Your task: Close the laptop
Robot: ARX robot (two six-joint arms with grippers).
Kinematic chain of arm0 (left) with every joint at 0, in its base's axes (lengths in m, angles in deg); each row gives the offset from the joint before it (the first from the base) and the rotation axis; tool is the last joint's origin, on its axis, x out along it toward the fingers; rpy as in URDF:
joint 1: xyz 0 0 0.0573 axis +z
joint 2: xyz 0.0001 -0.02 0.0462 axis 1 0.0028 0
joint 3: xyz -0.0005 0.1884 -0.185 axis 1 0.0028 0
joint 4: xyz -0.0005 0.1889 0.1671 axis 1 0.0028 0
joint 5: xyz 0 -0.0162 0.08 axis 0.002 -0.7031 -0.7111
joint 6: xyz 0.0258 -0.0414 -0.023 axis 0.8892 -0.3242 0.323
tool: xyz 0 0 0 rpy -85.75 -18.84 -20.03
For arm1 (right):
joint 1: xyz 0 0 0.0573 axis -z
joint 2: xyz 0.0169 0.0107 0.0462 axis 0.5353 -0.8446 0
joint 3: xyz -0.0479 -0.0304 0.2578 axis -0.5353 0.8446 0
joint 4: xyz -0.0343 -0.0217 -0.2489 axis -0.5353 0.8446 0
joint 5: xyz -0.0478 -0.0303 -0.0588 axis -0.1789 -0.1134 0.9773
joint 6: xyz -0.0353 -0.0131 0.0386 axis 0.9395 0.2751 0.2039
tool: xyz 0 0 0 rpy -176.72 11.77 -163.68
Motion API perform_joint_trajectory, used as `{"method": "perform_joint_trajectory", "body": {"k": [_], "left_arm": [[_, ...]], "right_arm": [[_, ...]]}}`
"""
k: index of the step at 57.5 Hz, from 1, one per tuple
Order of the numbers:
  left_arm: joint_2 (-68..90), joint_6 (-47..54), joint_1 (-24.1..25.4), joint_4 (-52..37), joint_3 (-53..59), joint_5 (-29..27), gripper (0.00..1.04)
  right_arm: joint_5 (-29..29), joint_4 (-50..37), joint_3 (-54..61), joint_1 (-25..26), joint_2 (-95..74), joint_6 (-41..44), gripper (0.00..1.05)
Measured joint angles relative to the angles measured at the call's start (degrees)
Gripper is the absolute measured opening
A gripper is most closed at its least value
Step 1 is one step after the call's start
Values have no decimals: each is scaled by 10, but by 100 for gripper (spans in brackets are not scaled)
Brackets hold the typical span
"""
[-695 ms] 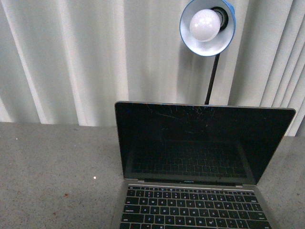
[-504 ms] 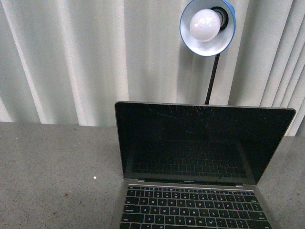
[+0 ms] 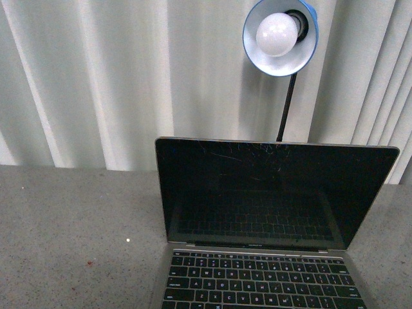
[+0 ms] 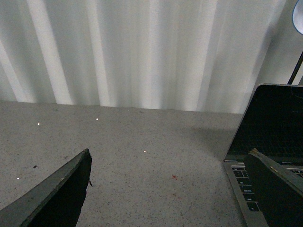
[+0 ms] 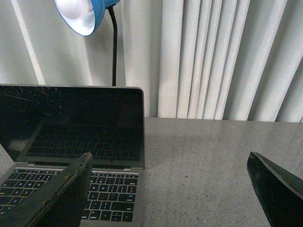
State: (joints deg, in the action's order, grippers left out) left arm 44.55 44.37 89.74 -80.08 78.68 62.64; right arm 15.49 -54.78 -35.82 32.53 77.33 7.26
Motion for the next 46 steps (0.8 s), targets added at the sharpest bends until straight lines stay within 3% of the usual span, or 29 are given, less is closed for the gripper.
{"method": "perform_joint_trajectory", "body": {"k": [46], "left_arm": [[0,0,0,0,0,0,98]], "right_arm": [[0,0,0,0,0,0,97]]}}
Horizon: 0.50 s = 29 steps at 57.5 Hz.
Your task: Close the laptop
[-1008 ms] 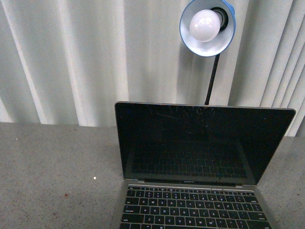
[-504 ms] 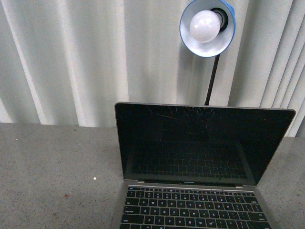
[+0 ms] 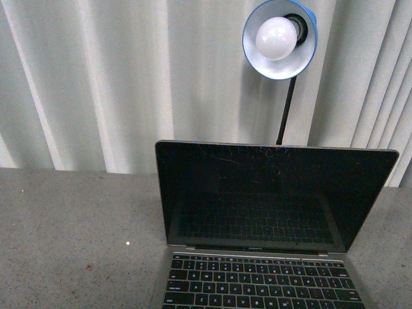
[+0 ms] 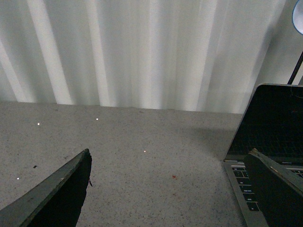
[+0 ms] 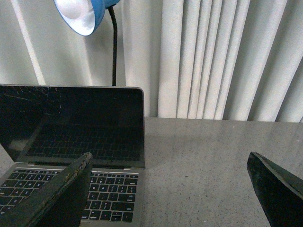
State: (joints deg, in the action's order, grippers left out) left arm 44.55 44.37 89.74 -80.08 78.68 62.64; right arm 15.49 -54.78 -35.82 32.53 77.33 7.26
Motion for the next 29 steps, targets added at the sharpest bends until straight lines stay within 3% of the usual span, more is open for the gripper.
{"method": "perform_joint_trajectory", "body": {"k": [9,12,14,18,29], "left_arm": [[0,0,0,0,0,0,98],[23,-28,-21,46,-14,-74,98],[63,-69,-43,103,-36,-150,98],[128,-128,-53,120,-46,-226,98],[200,-179,-32,33,-50,-194,98]], "right_arm": [[19,6,-1,-6,-3,5,97],[86,8,-3,-22,-24,30,97],[96,-4,-3,-24,-41,38,97],[96,-33,-3,-24,-66,44,97],[55,-68,0,-15,-82,43,97]]}}
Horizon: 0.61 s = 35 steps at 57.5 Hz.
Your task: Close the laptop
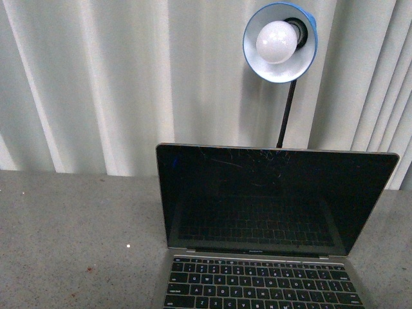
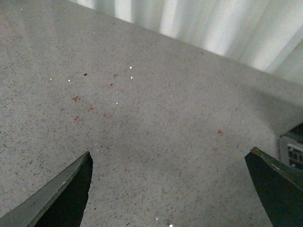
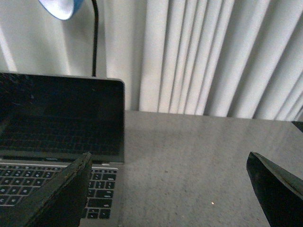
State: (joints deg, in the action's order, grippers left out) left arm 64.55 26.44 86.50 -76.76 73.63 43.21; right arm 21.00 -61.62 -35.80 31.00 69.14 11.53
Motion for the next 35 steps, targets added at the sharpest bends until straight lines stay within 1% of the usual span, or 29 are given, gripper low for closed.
{"method": "perform_joint_trajectory", "body": {"k": [3,5,9,11,14,16,18,21,25,32,35], "left_arm": [[26,-4,3,-28,-2,14,98],[56,-5,5,-57,-2,25,98],[123,-4,16,-128,-10,61,98],[164,-2,28,-167,-22,82,98],[235,7,48,-229,-50,113,98],[283,17,59,-266,-70,138,98],[322,24,68,-296,-87,163,98],[374,34,79,-328,-112,196,98],[454,49,97,-359,-156,240,98],[554,70,113,-366,-227,282,98],[582,83,113,-361,-257,290,98]], "right_arm": [[-21,-22,0,14,-14,0,97],[-47,-60,0,37,-43,-2,97],[-112,-172,0,89,-141,-5,97],[-149,-261,-1,116,-226,-7,97],[-177,-340,-10,137,-315,-6,97],[-204,-411,-34,154,-409,-6,97],[-223,-442,-58,164,-465,-4,97],[-238,-469,-87,175,-520,-1,97],[-262,-475,-130,191,-580,1,97],[-295,-458,-212,217,-657,5,97],[-299,-444,-248,224,-682,12,97]]}}
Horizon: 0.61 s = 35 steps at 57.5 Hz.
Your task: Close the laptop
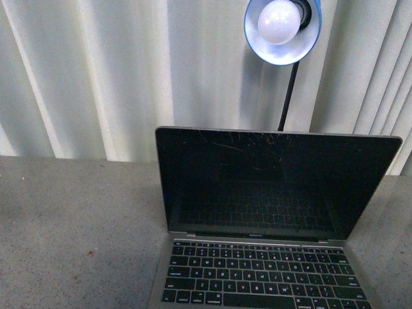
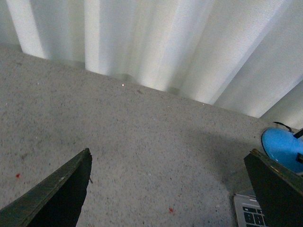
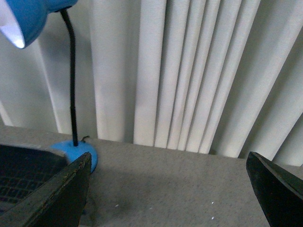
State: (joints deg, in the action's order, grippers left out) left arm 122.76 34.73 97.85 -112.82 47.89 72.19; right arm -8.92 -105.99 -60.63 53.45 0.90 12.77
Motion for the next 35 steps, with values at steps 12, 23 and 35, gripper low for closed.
{"method": "perform_joint_trajectory", "body": {"k": [12,23,35], "left_arm": [[66,80,-14,56,-146,40,98],[102,273,-82,160,-274,61,98],[171,552,-163,327,-414,60,98]], "right_arm": [[-46,91,-154,2,-91,62,97],[-106,217,-303,-28,-167,199,97],[-187,429,-457,-62,-232,438,97]]}}
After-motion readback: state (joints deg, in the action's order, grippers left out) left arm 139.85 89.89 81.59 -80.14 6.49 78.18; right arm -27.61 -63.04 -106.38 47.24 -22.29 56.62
